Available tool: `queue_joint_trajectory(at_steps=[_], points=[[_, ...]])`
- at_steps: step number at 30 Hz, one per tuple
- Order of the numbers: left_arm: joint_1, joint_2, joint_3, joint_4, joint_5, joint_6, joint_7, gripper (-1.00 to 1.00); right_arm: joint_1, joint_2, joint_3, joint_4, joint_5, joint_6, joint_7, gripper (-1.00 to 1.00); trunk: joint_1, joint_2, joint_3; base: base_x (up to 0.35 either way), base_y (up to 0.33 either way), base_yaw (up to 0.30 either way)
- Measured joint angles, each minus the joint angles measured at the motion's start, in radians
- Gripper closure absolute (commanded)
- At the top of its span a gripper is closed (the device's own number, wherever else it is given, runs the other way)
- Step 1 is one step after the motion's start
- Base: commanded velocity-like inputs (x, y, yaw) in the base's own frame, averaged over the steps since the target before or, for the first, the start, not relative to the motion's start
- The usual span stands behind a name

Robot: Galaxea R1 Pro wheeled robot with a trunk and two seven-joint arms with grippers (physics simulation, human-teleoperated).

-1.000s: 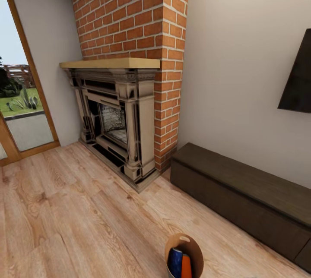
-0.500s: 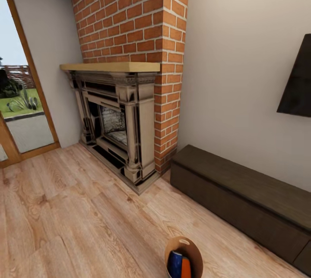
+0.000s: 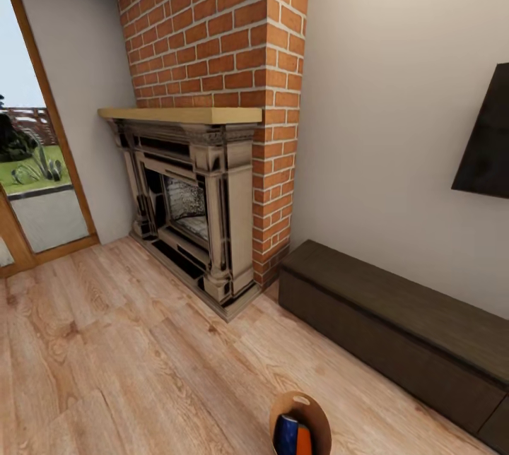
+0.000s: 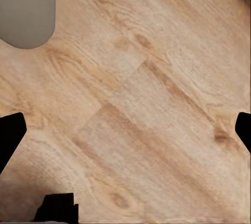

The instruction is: Put the three can of soda from the living room inside the tash can in the kitchen.

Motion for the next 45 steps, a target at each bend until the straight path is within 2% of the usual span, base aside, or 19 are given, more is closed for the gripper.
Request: queue_joint_trajectory(at_steps=[2,7,15,20,33,40,44,45], points=[[0.001,0.000,0.000,0.000,0.001,-0.004,0.000,-1.00,0.001,-0.003,0.000,0.031,-0.001,-0.013,-0.033,-1.00,-0.008,0.014,0.006,0.000,0.000,0.000],[0.001,0.000,0.000,-0.004,0.003,-0.014,-0.003,-1.00,0.002,-0.006,-0.001,0.064,-0.001,-0.031,-0.057,-1.00,-0.027,0.049,0.022,0.000,0.000,0.000],[0.001,-0.003,0.002,-0.009,0.003,-0.019,-0.012,-1.00,0.003,-0.004,0.000,0.078,-0.116,-0.042,-0.065,-1.00,-0.057,0.105,0.047,0.000,0.000,0.000],[0.000,-0.003,0.004,-0.007,0.001,-0.009,-0.013,-1.00,0.004,-0.005,0.001,0.078,-0.155,-0.042,-0.065,-1.00,-0.077,0.140,0.063,0.000,0.000,0.000],[0.000,-0.007,0.001,-0.002,0.004,0.002,-0.014,-1.00,0.004,-0.008,0.003,0.099,-0.167,-0.042,-0.065,-1.00,-0.126,0.231,0.103,0.000,0.000,0.000],[0.000,-0.005,0.003,-0.001,0.006,0.069,-0.015,-1.00,0.004,-0.009,0.003,0.118,-0.167,-0.042,-0.065,-1.00,-0.153,0.280,0.125,0.000,0.000,0.000],[0.000,-0.004,0.004,-0.001,0.007,0.081,-0.015,-1.00,0.004,-0.007,0.003,0.123,-0.167,-0.042,-0.065,-1.00,-0.169,0.308,0.138,0.000,0.000,0.000],[0.000,-0.004,0.005,-0.001,0.007,0.112,-0.015,-1.00,0.004,-0.005,0.003,0.125,-0.168,-0.042,-0.065,-1.00,-0.172,0.315,0.141,0.000,0.000,0.000]])
